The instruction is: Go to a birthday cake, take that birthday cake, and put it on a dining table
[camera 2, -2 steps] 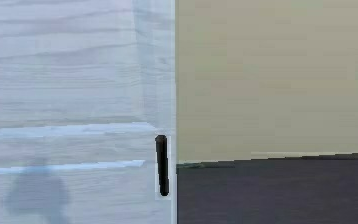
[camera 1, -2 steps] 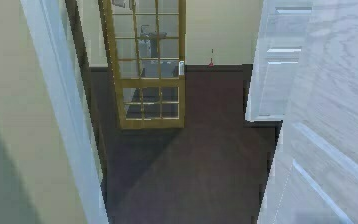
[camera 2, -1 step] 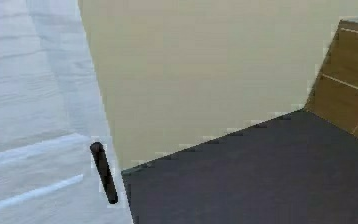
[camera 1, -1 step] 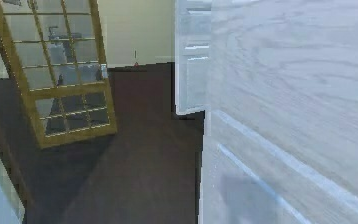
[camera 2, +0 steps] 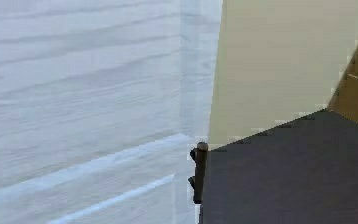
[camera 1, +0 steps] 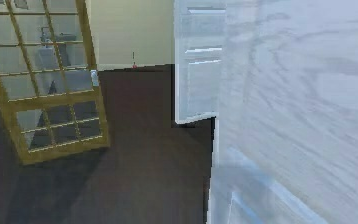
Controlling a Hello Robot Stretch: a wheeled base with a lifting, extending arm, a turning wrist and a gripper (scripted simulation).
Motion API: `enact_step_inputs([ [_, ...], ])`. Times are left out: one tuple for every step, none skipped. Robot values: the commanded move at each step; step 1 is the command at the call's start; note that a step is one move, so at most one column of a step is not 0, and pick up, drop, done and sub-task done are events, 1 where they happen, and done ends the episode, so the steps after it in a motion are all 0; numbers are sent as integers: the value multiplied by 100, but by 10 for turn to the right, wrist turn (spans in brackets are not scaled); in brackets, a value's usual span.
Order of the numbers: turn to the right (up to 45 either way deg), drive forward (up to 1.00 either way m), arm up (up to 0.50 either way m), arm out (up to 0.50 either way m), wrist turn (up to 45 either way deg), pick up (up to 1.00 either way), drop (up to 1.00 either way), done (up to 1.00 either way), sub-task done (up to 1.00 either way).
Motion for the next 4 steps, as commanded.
enact_step_inputs([
  [-300,0,0,0,0,0,0,0,0],
  [0,25,0,0,0,0,0,0,0],
  [-120,0,0,0,0,0,0,0,0],
  [0,45,0,0,0,0,0,0,0],
])
